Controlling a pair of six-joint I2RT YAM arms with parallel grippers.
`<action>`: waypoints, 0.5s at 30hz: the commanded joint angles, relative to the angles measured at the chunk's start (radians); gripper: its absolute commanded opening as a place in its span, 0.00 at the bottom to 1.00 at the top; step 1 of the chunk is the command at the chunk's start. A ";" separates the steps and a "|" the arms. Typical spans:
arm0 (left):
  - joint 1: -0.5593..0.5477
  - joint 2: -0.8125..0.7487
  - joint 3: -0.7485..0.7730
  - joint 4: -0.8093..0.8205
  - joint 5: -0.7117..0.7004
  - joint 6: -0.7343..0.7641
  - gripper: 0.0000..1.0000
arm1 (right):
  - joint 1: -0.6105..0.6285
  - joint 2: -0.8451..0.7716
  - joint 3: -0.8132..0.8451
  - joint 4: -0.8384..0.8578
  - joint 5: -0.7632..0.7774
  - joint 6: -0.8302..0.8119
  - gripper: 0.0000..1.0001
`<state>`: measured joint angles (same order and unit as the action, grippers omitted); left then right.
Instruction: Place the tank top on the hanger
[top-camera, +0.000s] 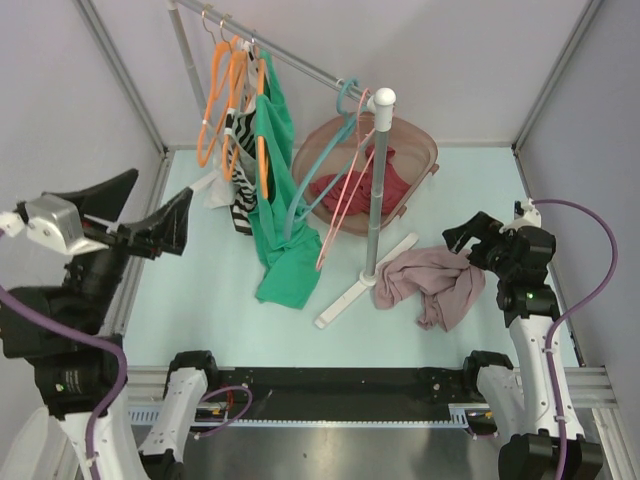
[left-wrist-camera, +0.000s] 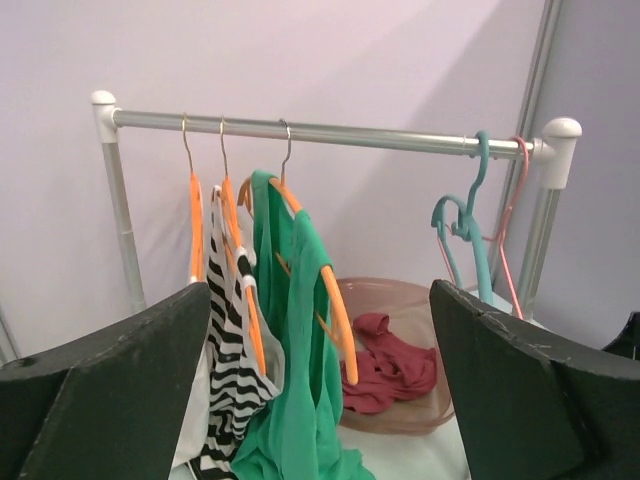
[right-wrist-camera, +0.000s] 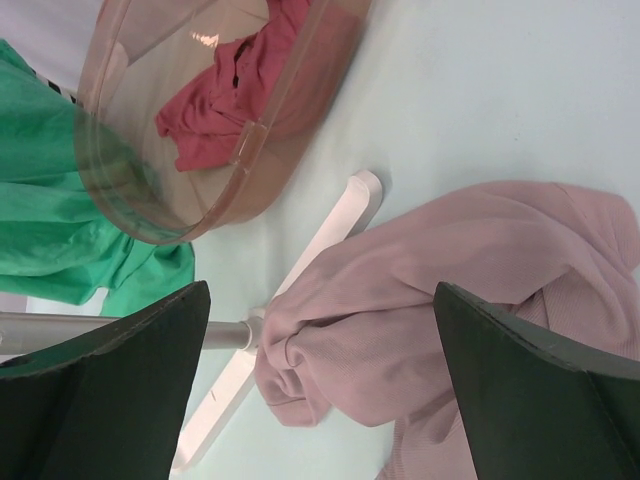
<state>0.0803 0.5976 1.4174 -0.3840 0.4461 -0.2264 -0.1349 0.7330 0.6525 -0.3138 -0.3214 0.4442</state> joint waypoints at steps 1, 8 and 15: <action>-0.007 0.157 0.096 -0.032 0.039 -0.044 0.95 | 0.001 -0.006 0.006 0.047 -0.024 0.005 1.00; -0.170 0.320 0.244 -0.036 -0.088 0.008 0.95 | 0.001 -0.015 0.010 0.032 -0.018 0.004 1.00; -0.560 0.435 0.295 -0.096 -0.438 0.148 0.95 | 0.001 -0.012 0.009 0.016 -0.001 -0.015 1.00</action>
<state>-0.3321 1.0214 1.6718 -0.4545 0.2337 -0.1715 -0.1349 0.7322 0.6521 -0.3130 -0.3302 0.4435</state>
